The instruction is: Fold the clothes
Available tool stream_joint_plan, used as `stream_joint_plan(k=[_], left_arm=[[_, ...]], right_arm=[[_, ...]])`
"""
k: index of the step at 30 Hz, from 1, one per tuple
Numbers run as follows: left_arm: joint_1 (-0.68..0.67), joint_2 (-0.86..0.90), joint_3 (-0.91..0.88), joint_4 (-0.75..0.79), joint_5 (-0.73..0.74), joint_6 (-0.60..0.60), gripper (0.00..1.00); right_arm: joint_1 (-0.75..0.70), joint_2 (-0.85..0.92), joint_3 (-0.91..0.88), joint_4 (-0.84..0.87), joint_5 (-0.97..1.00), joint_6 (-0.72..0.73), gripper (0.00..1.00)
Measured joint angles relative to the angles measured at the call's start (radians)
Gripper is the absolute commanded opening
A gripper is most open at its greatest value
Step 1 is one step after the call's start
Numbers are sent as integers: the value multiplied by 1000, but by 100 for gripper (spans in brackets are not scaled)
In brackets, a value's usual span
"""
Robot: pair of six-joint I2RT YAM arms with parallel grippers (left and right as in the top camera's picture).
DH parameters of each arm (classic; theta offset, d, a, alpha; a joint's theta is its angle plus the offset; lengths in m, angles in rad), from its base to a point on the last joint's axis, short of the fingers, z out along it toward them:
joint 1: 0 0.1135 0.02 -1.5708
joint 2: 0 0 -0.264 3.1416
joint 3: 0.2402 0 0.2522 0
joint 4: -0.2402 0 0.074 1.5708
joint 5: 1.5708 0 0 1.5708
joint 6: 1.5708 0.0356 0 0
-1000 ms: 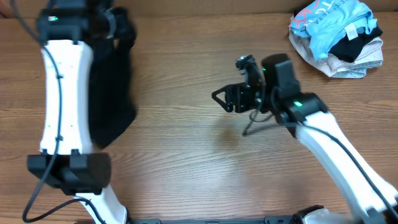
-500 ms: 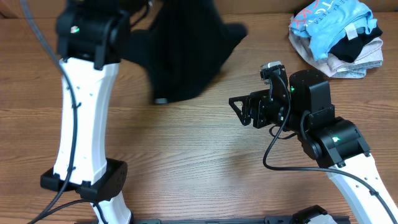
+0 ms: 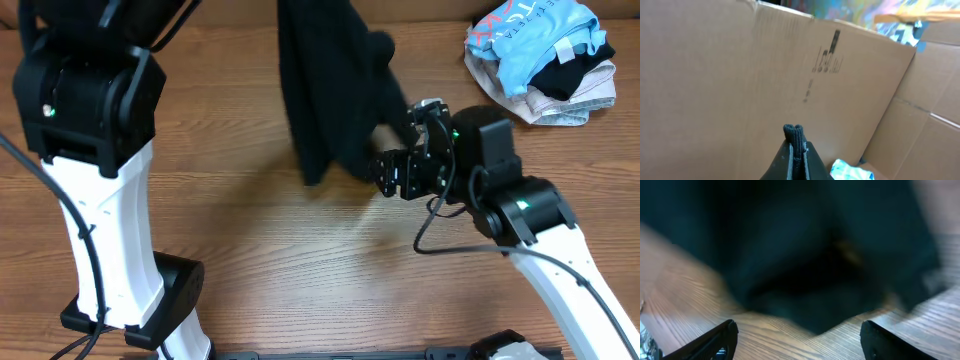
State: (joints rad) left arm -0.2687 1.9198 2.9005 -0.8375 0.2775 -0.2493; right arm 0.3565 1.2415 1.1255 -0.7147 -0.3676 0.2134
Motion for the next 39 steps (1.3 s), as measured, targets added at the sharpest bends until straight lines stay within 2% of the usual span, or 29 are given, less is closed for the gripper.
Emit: stream_joint_plan(k=[8, 21, 33, 34, 39], left_arm=[[0, -2, 19, -23, 0, -11, 4], [0, -2, 19, -39, 0, -11, 4], [0, -10, 19, -40, 0, -11, 4], [0, -14, 19, -41, 0, -11, 4], [0, -41, 19, -60, 0, -11, 4]], right_arm=[[72, 162, 0, 68, -64, 2, 81], [117, 166, 0, 204, -95, 11, 81], [237, 326, 0, 406, 127, 163, 79], [241, 344, 0, 415, 153, 179, 77], [255, 412, 0, 428, 238, 240, 58]])
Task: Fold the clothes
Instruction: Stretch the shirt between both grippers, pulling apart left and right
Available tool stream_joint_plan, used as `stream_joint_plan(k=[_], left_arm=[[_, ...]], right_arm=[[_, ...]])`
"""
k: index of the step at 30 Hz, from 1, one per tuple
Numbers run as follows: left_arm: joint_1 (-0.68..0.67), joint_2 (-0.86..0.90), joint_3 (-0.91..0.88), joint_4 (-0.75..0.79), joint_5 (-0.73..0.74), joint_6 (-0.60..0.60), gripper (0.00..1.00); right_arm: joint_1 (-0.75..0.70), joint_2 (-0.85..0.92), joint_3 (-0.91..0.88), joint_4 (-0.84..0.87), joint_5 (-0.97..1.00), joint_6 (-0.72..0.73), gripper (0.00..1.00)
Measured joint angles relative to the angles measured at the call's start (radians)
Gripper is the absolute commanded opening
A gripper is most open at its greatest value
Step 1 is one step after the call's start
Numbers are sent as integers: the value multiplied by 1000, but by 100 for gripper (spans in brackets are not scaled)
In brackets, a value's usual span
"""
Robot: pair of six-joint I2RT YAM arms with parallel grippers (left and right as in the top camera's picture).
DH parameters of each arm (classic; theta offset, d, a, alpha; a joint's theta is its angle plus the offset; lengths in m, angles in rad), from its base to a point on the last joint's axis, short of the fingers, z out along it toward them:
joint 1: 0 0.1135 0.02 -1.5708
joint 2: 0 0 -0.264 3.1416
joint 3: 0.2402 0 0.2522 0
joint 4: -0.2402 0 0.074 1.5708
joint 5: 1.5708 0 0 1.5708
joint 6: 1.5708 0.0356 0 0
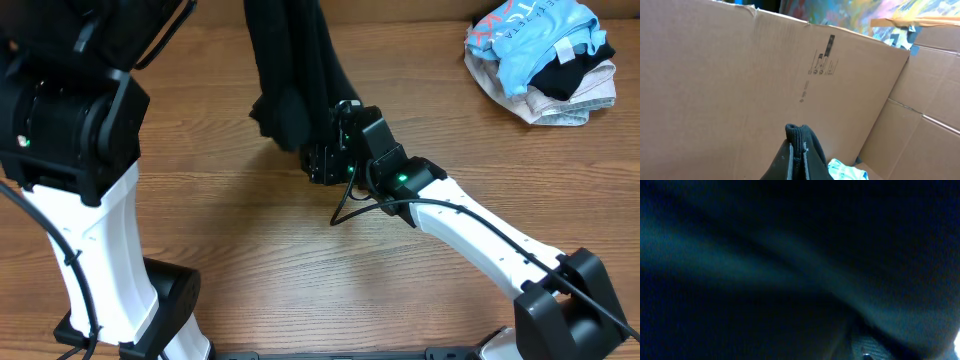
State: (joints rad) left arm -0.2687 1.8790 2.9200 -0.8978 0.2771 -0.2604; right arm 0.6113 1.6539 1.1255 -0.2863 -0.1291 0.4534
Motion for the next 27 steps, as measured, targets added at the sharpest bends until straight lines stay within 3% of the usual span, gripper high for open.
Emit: stream_joint_plan(k=[2, 3, 8, 10, 14, 18, 27], left_arm=[[0, -8, 0, -8, -4, 0, 4], [0, -10, 0, -12, -7, 0, 4], [0, -13, 2, -31, -34, 0, 4], [0, -13, 2, -31, -39, 0, 4], [0, -13, 2, -33, -50, 0, 4], [0, -13, 2, -46, -58, 1, 4], [0, -13, 2, -112, -134, 13, 4]], right_arm=[[3, 4, 0, -11, 21, 22, 50], [4, 4, 0, -18, 31, 31, 41], [5, 4, 0, -46, 66, 62, 38], [5, 4, 0, -51, 71, 67, 31], [5, 4, 0, -59, 79, 73, 25], [5, 4, 0, -71, 83, 78, 5], [-48, -31, 0, -184, 93, 27, 4]])
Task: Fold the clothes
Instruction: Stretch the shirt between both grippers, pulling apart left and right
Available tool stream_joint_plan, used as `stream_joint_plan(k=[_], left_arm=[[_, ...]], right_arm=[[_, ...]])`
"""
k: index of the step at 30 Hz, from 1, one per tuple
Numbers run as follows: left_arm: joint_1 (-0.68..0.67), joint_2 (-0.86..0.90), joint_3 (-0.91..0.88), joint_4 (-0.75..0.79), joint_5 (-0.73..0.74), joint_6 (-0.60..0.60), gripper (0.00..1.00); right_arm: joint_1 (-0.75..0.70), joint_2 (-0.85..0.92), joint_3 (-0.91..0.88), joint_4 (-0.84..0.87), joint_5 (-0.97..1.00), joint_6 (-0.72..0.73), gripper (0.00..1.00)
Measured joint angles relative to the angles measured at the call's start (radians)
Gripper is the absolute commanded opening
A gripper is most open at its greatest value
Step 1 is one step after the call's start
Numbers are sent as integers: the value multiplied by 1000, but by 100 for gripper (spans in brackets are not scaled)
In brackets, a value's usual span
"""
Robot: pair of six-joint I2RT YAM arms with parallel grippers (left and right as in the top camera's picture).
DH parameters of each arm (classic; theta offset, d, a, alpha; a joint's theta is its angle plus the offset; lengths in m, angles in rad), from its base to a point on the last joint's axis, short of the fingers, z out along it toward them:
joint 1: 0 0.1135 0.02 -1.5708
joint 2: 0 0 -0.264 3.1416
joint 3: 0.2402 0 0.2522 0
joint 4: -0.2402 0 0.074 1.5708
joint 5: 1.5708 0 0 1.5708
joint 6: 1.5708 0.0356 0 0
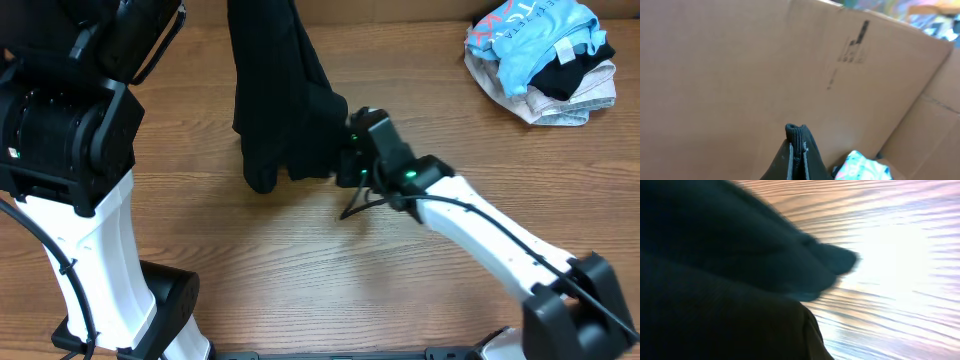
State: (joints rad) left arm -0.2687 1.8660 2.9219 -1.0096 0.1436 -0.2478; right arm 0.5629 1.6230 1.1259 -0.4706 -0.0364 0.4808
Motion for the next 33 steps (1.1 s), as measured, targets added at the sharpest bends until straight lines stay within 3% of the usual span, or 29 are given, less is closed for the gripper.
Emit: stream_joint_plan(k=[5, 14, 22, 33], left_arm=[[41, -19, 0, -87, -35, 23, 4], [263, -145, 0, -286, -59, 47, 4], [311, -267, 6, -393, -59, 158, 4], [311, -356, 24, -597, -187, 207, 4]], right_arm=[[-163, -157, 65, -208, 7, -73, 4], [-423, -428, 448, -498, 10, -229, 4], [-433, -547, 696, -736, -7, -309, 4], [-433, -581, 739, -794, -12, -325, 4]])
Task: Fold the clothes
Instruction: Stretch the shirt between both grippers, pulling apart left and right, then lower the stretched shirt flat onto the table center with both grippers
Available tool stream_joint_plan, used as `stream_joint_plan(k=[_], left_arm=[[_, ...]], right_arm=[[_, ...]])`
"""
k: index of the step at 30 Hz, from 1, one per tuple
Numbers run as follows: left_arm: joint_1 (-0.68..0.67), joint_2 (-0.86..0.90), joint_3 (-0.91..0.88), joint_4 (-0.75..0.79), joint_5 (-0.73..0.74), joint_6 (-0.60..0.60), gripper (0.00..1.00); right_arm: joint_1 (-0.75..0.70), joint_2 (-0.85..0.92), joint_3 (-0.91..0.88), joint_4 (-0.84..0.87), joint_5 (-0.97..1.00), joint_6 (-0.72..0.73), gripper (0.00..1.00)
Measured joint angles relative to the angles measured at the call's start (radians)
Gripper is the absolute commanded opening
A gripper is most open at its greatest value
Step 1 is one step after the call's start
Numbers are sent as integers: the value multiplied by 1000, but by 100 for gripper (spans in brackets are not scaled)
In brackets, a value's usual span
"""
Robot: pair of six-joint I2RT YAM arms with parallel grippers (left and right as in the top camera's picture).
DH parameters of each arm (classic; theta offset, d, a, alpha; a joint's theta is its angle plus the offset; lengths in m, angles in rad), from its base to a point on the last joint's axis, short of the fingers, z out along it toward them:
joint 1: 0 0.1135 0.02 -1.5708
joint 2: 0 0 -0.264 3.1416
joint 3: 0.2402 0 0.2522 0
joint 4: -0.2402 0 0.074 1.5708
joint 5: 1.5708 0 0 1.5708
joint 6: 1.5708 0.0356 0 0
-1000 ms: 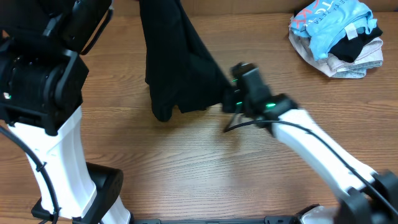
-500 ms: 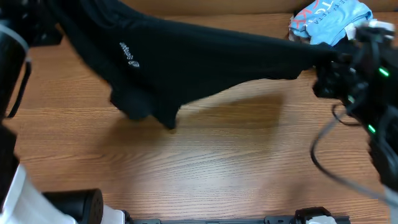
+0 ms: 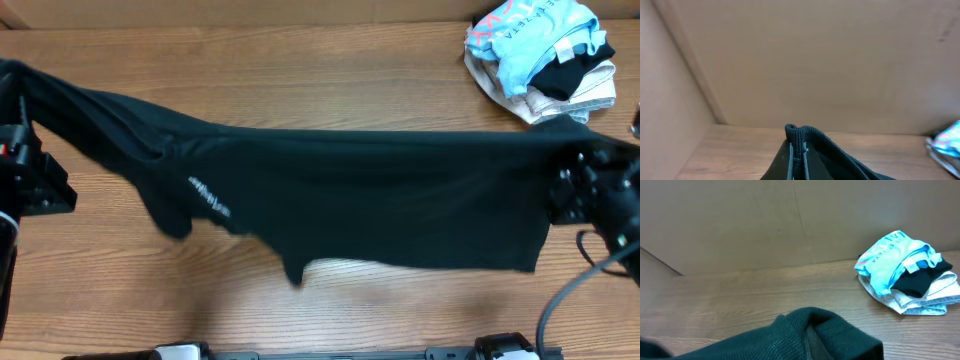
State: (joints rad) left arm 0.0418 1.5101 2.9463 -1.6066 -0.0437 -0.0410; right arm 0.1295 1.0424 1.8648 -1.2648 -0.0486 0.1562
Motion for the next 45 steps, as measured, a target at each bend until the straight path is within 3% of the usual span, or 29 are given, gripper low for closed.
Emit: stream_joint_plan(k=[6, 14, 21, 29, 36, 40, 45], left_arm=[[0, 109, 2, 63, -96, 0, 4], [0, 373, -13, 382, -182, 22, 4], [0, 418, -21, 499, -195, 75, 4], [0, 406, -21, 322, -187, 128, 4], [0, 488, -27, -63, -18, 118, 4], [0, 589, -101, -78, 42, 92, 4], [-1, 626, -321, -79, 91, 58, 4]], right_arm=[[0, 166, 0, 119, -3, -24, 4], [1, 470, -7, 509, -5, -53, 4], [2, 489, -10, 677, -5, -56, 4], [1, 521, -4, 460, -28, -56, 4], [1, 715, -5, 243, -76, -58, 4], [1, 773, -13, 140, -117, -64, 4], [1, 769, -18, -5, -143, -62, 4]])
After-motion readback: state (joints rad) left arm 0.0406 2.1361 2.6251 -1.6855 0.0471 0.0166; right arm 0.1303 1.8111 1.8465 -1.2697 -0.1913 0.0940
